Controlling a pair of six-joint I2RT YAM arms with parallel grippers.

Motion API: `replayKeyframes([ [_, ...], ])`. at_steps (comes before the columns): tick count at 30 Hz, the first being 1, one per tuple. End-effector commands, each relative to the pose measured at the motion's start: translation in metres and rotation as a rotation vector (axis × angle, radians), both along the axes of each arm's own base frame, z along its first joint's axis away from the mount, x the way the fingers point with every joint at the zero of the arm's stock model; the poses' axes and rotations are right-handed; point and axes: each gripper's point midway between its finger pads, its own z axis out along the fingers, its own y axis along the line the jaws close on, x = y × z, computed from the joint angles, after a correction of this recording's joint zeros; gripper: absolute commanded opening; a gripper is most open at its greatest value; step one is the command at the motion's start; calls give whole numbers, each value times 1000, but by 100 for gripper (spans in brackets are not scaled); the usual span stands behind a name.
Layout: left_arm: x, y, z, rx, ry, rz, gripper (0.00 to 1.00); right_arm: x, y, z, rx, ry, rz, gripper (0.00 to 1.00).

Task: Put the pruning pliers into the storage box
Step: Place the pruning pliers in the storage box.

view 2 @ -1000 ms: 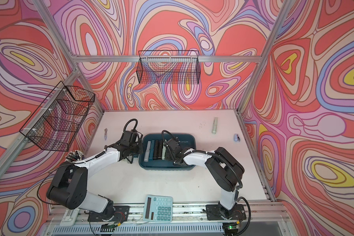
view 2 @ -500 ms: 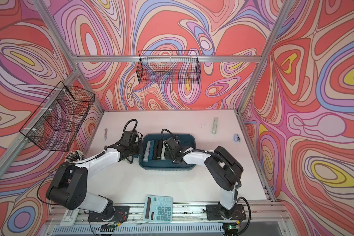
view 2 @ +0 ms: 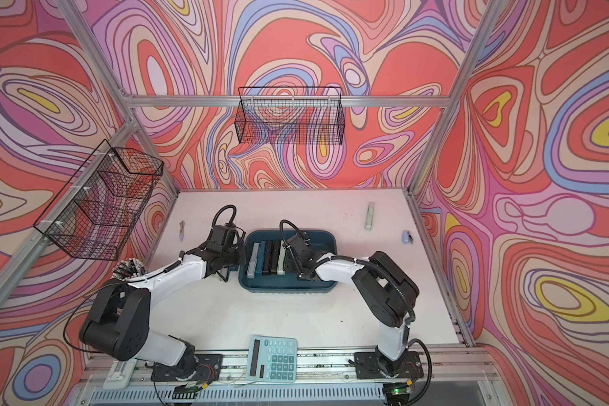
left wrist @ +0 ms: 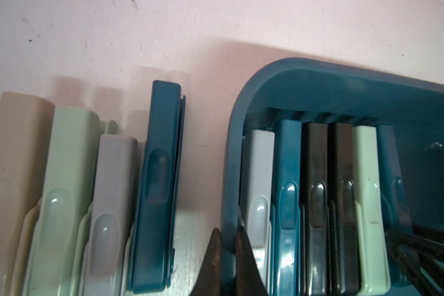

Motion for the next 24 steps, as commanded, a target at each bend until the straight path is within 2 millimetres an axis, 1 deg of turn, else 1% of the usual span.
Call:
replayKeyframes([
  [1, -6, -1, -10, 0, 46, -1, 6, 9, 7, 21, 66, -35, -5, 40],
  [7, -3, -3, -9, -6, 45, -8, 6, 11, 7, 28, 93, -38, 2, 42],
  [13, -2, -3, -8, -3, 43, -7, 6, 11, 12, 28, 131, -25, 20, 42],
  [17, -3, -2, -9, -1, 43, -7, 6, 13, 11, 28, 135, -23, 20, 42],
  [21, -4, -2, -11, 0, 46, -5, 6, 15, 5, 28, 116, -22, 12, 42],
  [24, -4, -2, -10, 0, 42, -5, 6, 22, -8, 38, 74, -52, -4, 43],
])
